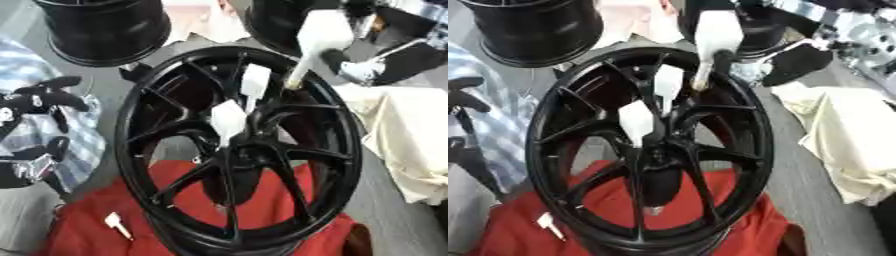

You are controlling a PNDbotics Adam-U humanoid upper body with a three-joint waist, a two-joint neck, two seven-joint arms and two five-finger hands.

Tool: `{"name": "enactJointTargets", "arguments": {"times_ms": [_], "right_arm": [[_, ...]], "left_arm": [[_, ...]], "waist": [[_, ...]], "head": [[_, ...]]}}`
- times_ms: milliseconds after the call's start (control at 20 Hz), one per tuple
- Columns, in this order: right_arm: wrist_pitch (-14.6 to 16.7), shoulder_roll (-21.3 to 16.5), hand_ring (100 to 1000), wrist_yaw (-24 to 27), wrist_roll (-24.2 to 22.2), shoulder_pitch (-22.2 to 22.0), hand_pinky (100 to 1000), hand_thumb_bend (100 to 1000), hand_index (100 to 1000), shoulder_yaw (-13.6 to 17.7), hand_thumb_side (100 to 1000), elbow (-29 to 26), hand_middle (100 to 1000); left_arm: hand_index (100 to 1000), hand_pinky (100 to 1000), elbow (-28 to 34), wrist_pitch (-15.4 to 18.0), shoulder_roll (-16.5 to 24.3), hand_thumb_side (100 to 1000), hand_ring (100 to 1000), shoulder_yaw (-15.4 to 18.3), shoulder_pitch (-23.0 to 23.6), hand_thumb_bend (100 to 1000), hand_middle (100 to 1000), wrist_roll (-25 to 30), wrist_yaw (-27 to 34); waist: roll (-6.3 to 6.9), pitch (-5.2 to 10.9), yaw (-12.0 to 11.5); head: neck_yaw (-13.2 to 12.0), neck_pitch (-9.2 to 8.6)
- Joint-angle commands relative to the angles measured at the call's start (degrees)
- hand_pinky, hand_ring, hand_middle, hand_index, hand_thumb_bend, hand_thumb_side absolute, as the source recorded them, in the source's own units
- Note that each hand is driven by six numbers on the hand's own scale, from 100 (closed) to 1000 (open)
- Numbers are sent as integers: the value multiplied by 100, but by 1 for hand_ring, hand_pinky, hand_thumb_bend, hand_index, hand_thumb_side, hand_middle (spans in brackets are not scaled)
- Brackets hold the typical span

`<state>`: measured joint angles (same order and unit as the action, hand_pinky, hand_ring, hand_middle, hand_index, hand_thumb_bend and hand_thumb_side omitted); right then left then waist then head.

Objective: Pull the pin out of the wheel hub.

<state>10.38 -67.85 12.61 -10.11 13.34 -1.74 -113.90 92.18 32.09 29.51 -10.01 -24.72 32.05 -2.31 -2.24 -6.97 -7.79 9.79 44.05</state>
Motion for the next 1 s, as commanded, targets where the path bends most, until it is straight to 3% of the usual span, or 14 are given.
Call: {"name": "enactJointTargets", "arguments": {"times_ms": [50, 150, 200, 300, 350, 450, 500, 600, 700, 800, 1000], "right_arm": [[-39, -307, 615, 320, 291, -253, 642, 100, 408, 553, 257, -69, 401], [-205, -171, 613, 481, 489, -581, 639, 100, 409, 848, 252, -32, 403], [-217, 175, 619, 399, 922, -1518, 641, 100, 421, 1287, 227, -51, 414], [329, 1067, 630, -148, 1782, -3323, 643, 100, 437, 1998, 220, -65, 430], [515, 1487, 643, -441, 2139, -3865, 649, 100, 466, 2150, 226, -67, 457], [656, 2354, 687, -910, 2766, -4539, 664, 166, 597, 2262, 240, -69, 583], [640, 2787, 723, -1097, 3026, -4748, 677, 244, 709, 2274, 271, -69, 691], [477, 3608, 774, -1427, 3435, -5002, 709, 367, 850, 2257, 334, -69, 814], [206, 4308, 835, -1657, 3724, -5074, 759, 481, 928, 2238, 389, -69, 918], [-100, 4934, 874, -1769, 3978, -5035, 793, 545, 951, 2237, 420, -69, 975], [-722, 5853, 893, -1519, 4885, -4849, 797, 589, 955, 2213, 456, -69, 1000]], "left_arm": [[861, 481, 22, 1988, 257, 391, 1000, 242, 55, 100, 705, 1992, -16], [861, 481, 0, 1988, 325, 392, 1000, 368, 152, 100, 705, 1992, -47], [861, 481, 9, 1988, 335, 391, 1000, 387, 163, 100, 705, 1992, -48], [861, 481, 32, 1988, 298, 393, 1000, 330, 114, 100, 705, 1992, -40], [860, 481, 32, 1988, 284, 395, 1000, 319, 103, 100, 705, 1992, -45], [860, 481, 25, 1988, 268, 397, 1000, 326, 105, 100, 705, 1992, -67], [860, 481, 22, 1988, 262, 398, 1000, 336, 108, 100, 705, 1992, -78], [860, 481, 20, 1988, 250, 398, 1000, 355, 117, 100, 705, 1992, -92], [860, 481, 22, 1988, 240, 398, 1000, 371, 126, 100, 705, 1992, -95], [860, 481, 21, 1988, 232, 400, 1000, 391, 148, 100, 705, 1992, -101], [860, 482, 5, 1988, 245, 399, 1000, 439, 233, 100, 706, 1992, -139]], "waist": [[4, 120, 143], [6, 103, 334], [0, 102, 330], [-6, 93, 204], [-5, 85, 172], [1, 63, 156], [6, 51, 158], [19, 36, 174], [37, 28, 191], [57, 25, 206], [100, 50, 249]], "head": [[-313, 6], [-541, 6], [-555, 6], [-454, 6], [-430, 6], [-414, 6], [-416, 6], [-426, 6], [-440, 6], [-458, 6], [-485, 6]]}}
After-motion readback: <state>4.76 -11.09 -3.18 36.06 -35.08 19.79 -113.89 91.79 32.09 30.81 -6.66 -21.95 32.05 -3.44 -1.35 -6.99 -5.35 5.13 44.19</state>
